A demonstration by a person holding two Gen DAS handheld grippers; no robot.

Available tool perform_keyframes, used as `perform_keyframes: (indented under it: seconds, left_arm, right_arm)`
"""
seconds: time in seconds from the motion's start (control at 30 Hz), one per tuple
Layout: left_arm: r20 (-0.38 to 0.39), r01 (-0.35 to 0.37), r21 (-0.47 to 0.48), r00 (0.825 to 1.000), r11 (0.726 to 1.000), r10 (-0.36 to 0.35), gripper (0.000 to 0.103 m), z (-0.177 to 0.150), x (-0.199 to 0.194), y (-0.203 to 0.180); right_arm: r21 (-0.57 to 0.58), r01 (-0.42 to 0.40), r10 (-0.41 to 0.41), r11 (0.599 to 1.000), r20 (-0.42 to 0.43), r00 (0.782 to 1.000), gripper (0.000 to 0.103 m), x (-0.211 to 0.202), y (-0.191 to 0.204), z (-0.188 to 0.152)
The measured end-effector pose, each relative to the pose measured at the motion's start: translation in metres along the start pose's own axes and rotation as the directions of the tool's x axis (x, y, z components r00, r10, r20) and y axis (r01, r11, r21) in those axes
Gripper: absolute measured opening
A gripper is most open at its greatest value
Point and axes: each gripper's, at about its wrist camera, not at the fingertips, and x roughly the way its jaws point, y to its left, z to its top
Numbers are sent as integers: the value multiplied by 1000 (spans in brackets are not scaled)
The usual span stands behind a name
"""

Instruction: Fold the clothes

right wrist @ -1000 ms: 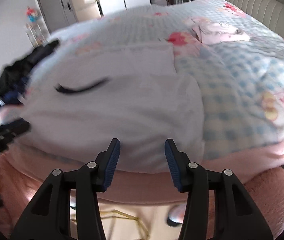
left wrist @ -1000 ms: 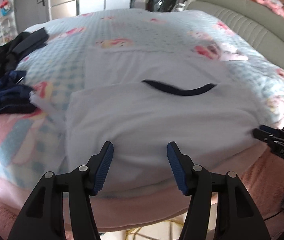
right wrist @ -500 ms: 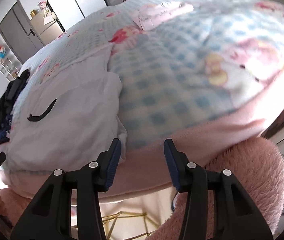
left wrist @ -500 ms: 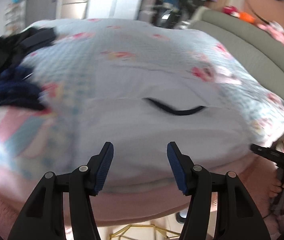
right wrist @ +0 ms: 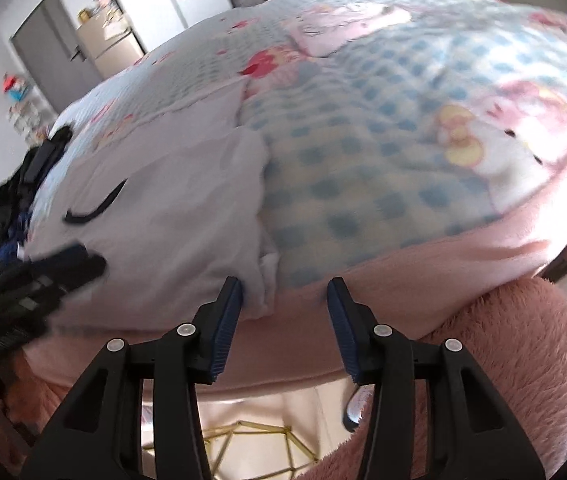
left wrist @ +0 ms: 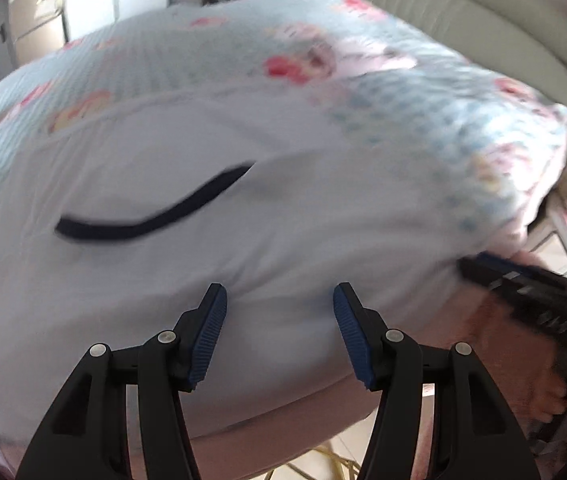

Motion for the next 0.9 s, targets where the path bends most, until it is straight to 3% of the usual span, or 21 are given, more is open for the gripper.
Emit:
perform_keyframes:
  seconds: [0.13, 0.27, 0.33, 0.43, 0.57, 0.63, 0.73, 0.9]
  left_arm:
    - [26, -31, -104, 999, 994, 33, 58, -14, -21, 44]
    - [126, 23, -232, 992, 972, 6, 57, -32, -64, 96]
    - [162, -5, -240, 986, 971, 45, 57, -41, -80, 107]
    - [153, -74, -248, 982, 966, 114, 57, -56, -90, 124]
    - [108, -136, -302, 979, 943, 175, 57, -65, -86, 150]
    - [77, -242, -283, 959, 928, 274, 57, -65, -85, 160]
    - [118, -163, -358, 969, 919, 218, 57, -71, -94, 176]
    - [183, -77, -319, 973, 945, 141, 57, -70, -97, 163]
  right_arm:
    - [64, 77, -77, 995, -8, 997, 47, 0, -18, 3]
    - [67, 2, -6, 998, 64, 998, 47, -16, -13, 5]
    - [-4, -22, 22, 1000, 100, 995, 47, -21, 5, 5]
    - [-130, -36, 54, 991, 137, 989, 48, -27, 33, 3]
    - [-167, 48, -39, 985, 59, 998, 48, 2, 43, -1]
    - [-162, 87, -84, 983, 26, 996, 48, 12, 40, -2]
    - [-114, 102, -98, 988, 47, 994, 48, 4, 27, -1]
    - [-155, 78, -58, 985, 130, 990, 49, -9, 42, -2]
